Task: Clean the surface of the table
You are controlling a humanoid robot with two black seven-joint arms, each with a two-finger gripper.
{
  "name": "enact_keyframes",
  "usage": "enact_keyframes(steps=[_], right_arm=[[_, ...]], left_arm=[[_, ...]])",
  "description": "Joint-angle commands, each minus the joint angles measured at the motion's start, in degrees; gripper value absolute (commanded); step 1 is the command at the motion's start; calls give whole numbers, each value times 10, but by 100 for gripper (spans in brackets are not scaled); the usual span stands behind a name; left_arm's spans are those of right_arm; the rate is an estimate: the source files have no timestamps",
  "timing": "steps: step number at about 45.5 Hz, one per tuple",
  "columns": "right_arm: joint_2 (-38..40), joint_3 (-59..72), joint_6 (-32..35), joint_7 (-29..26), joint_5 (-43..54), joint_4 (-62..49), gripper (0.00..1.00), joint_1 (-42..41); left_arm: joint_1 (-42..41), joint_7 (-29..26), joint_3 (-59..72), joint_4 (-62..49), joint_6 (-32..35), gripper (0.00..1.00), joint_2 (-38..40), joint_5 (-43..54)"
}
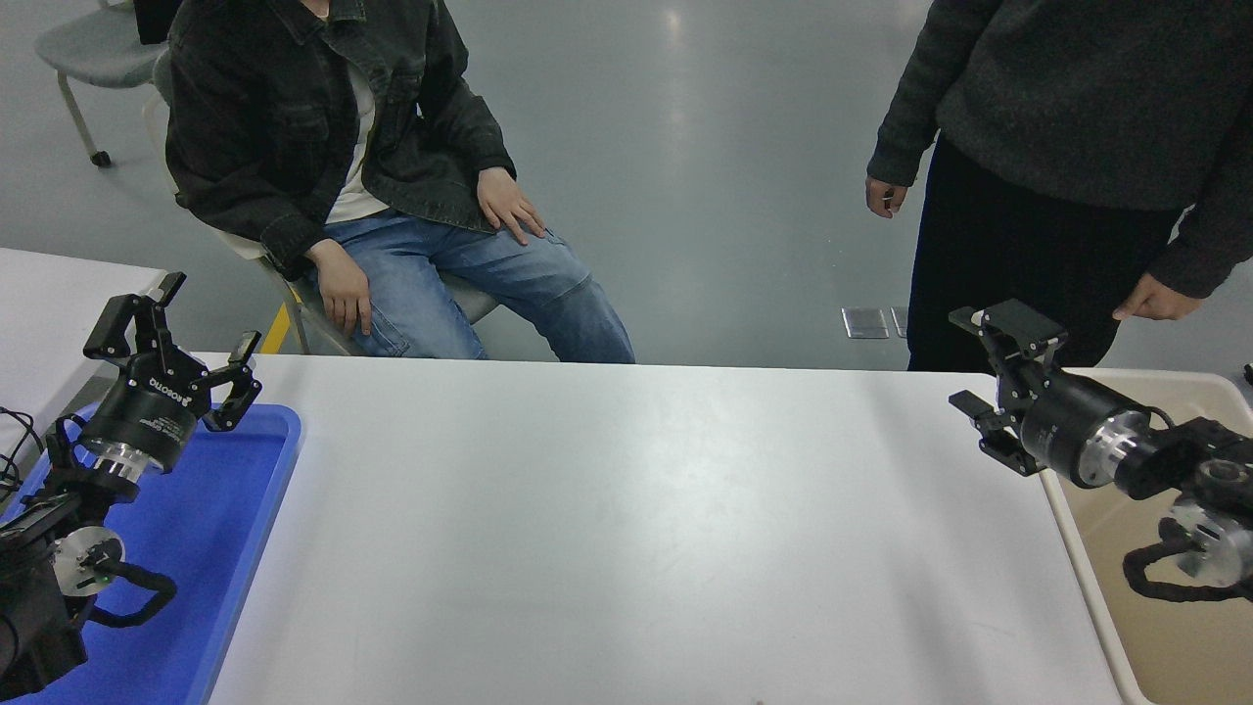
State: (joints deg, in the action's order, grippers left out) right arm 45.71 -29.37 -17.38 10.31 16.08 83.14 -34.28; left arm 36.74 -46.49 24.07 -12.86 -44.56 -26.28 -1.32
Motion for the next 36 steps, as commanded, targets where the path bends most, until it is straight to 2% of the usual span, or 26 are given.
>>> enact_keyframes(steps=[1,13,36], right_arm=[[-91,-74,-37,29,-32,-67,100,38],[-188,-98,-37,72,-32,-190,100,49],[-198,-97,-37,79,-31,-207,100,53]], left_arm=[[0,0,0,0,0,100,0,0],[0,0,0,0,0,100,0,0],[0,0,0,-1,0,100,0,0]])
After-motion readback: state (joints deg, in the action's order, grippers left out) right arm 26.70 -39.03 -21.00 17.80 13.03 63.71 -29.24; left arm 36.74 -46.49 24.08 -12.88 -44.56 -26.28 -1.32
